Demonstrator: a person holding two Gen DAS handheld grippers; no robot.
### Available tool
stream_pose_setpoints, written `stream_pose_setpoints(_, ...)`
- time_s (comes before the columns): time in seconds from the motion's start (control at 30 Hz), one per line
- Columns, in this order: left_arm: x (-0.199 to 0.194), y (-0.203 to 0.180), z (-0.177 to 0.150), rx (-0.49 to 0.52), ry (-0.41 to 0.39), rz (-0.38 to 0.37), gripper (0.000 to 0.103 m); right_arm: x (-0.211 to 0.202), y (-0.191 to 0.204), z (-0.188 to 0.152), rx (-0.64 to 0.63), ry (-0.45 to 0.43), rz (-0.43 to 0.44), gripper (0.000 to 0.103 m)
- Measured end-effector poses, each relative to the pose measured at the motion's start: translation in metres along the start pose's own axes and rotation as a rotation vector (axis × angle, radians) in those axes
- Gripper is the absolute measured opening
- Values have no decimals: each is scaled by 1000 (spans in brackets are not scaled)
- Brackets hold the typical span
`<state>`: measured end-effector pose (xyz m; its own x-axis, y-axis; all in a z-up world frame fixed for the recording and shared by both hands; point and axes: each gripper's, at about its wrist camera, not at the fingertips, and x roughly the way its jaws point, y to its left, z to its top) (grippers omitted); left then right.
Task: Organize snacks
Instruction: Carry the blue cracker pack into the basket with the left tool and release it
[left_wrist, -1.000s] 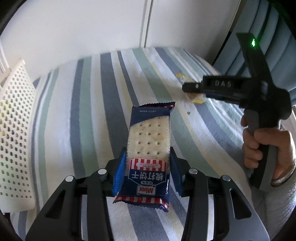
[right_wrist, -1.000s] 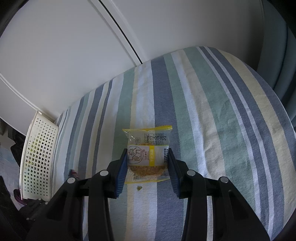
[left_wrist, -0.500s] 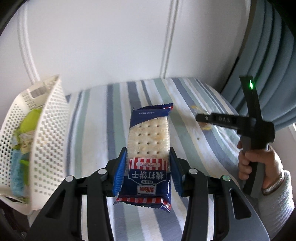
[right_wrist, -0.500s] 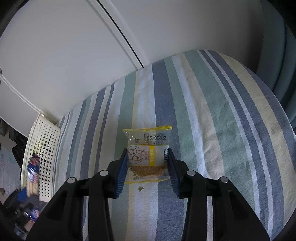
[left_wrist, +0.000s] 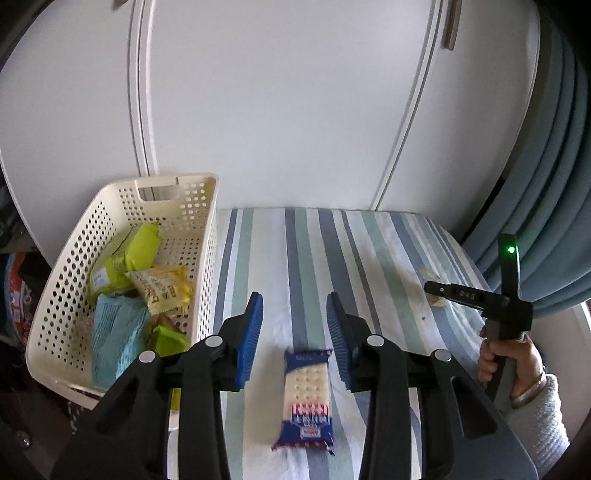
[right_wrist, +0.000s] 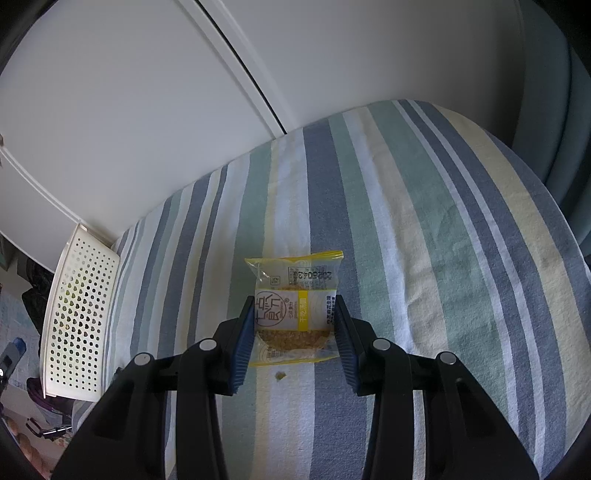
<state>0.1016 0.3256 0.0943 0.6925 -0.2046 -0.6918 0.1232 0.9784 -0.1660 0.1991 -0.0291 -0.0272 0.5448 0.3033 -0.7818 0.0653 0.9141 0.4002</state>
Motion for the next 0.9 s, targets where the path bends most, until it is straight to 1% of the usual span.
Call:
stream_pose_setpoints(0.1,7,-13,-12,33,43,-19,39,0,0,0,1,1,-1,41)
stream_pose_setpoints(0.13,11,-21,-19,58,69,-22,45,0,0,0,3,2,0,41)
stream_pose_setpoints(0.17,17,-27,-27,71,82,-23,55,0,-1,0,5,1,2,41)
stream_pose_setpoints(0.2,22,-33,-33,87,97,-24,60,0,-1,1,8,1,3,41)
stream_pose_setpoints(0.23,27,-39,-40,108,116,-24,68,1,-1,1,9,1,4,41)
stream_pose_setpoints(0.27,33,-44,-46,127,131,-22,72,1,-2,1,11,2,7,41)
stream_pose_setpoints(0.3,40,-49,-52,149,152,-14,72,1,-2,1,13,1,8,41)
stream_pose_setpoints(0.37,51,-51,-59,155,187,-1,72,0,-4,1,14,1,10,41)
stream_pose_setpoints(0.5,78,-43,-69,124,262,22,72,0,-3,1,14,2,13,41)
stream_pose_setpoints(0.6,93,-39,-74,121,301,31,71,0,-4,1,12,2,14,41)
stream_pose_setpoints(0.63,96,-38,-75,121,309,33,67,0,-4,1,12,2,13,41)
stream_pose_setpoints(0.67,100,-37,-77,119,319,33,58,0,-4,1,11,1,13,41)
stream_pose_setpoints(0.7,104,-36,-78,115,331,36,55,0,-4,1,13,1,13,41)
stream_pose_setpoints(0.77,107,-35,-79,103,332,43,45,0,-3,1,14,1,12,41)
stream_pose_setpoints(0.9,99,-32,-80,76,295,22,45,0,-3,1,13,1,12,41)
